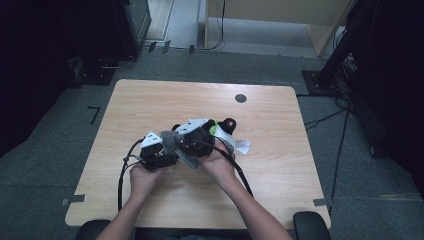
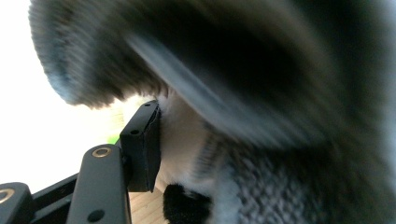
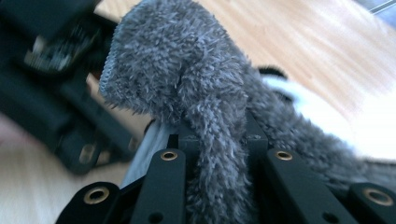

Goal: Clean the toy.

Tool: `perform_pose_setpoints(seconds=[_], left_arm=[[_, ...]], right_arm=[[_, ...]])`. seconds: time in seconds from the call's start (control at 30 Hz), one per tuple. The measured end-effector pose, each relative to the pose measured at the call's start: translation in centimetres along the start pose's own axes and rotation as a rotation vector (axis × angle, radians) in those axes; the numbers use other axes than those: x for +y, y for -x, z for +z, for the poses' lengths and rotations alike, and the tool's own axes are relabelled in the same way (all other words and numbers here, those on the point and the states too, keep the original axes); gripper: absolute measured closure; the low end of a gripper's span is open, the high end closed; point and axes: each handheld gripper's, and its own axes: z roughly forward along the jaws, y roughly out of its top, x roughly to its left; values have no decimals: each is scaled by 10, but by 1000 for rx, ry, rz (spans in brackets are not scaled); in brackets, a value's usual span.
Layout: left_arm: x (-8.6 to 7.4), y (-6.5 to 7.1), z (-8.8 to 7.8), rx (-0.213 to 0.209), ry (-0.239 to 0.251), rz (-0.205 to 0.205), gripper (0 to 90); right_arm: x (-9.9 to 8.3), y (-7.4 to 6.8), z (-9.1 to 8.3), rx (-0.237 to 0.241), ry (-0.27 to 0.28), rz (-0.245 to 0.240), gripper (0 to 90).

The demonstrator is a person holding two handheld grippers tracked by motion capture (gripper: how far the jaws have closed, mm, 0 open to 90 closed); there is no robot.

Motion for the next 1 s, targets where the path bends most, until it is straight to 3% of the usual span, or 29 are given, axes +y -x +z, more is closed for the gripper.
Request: perform_pose_setpoints(seconds=[0.1,0.3,0.5,0.63,0.87,1.0], left_arm=[[0,3,1,17,-13,32,370],[-1,7,2,23,-22,55,365],[1,2,1,3,-21,29,366],[1,2,1,0,-20,19,372],[1,2,1,6,-23,26,388],[1,2,2,6,-25,34,409]], right_arm=[[-13,-3,-6,11,7,-2,773],[-32,-2,-16,27,35,31,776],[-36,-2,-28,-3,48,38,780],[-42,0,-37,-17,1,23,780],[-61,4,-46,41,-76,24,782],[-69,7,-53,24,-121,22,781]])
